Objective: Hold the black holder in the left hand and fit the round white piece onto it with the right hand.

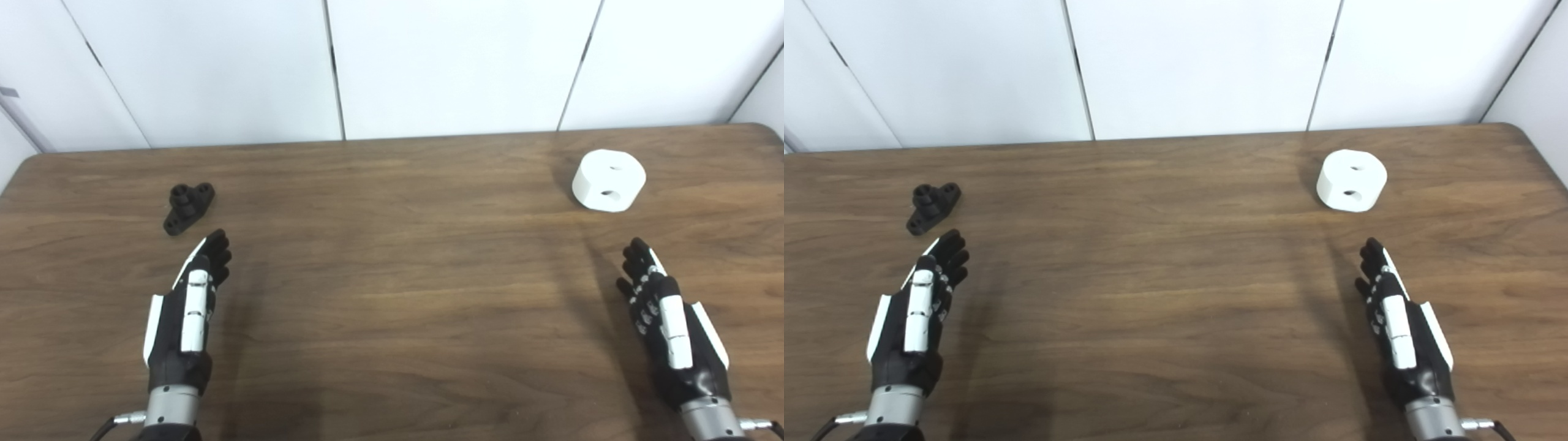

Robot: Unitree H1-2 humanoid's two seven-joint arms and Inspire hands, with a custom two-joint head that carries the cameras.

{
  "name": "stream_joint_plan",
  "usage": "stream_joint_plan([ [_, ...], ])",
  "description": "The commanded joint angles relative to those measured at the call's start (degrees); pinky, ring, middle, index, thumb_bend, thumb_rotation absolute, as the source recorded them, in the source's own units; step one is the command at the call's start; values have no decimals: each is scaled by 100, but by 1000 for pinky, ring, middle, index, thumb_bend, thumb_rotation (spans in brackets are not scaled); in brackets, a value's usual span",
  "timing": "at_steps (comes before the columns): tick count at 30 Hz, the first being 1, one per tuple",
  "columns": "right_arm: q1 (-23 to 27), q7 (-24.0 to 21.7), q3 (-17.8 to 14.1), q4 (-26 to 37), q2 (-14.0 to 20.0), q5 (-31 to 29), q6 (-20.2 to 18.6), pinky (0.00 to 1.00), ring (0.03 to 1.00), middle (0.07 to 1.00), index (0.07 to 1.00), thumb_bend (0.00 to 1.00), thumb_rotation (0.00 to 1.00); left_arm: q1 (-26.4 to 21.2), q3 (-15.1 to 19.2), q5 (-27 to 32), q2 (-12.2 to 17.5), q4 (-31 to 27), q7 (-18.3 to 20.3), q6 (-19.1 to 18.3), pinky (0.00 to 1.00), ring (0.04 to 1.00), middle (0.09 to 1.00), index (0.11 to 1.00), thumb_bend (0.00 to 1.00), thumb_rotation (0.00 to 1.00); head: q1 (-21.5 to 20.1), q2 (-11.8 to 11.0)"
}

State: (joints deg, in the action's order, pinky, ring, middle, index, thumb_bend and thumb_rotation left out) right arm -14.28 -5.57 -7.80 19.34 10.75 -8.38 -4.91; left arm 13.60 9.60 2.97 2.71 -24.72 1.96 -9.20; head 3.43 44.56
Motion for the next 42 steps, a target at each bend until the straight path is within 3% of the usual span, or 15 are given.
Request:
stream_joint_plan([
  [1, 64, -26, -72, 98, 56, -105, 119, 1000, 1000, 979, 980, 613, 1000, 273, -29, 18, -16, -153, -35, 174, 939, 909, 903, 886, 415, 933, 22, 5],
  [13, 54, -118, -143, -42, 165, -189, 254, 1000, 1000, 989, 982, 632, 1000, 325, -161, -100, -97, -129, -78, 275, 944, 891, 891, 887, 394, 932, 351, -158],
  [28, 73, -252, -225, -525, 277, -412, 753, 1000, 995, 971, 981, 601, 1000, 367, -456, -475, -199, 19, -308, 357, 956, 924, 917, 898, 410, 945, 863, -648],
  [42, 160, -507, -324, -1132, 440, -598, 1190, 1000, 1000, 994, 996, 686, 1000, 403, -720, -723, -299, 468, -532, 879, 938, 915, 912, 892, 426, 925, 1554, -1066],
])
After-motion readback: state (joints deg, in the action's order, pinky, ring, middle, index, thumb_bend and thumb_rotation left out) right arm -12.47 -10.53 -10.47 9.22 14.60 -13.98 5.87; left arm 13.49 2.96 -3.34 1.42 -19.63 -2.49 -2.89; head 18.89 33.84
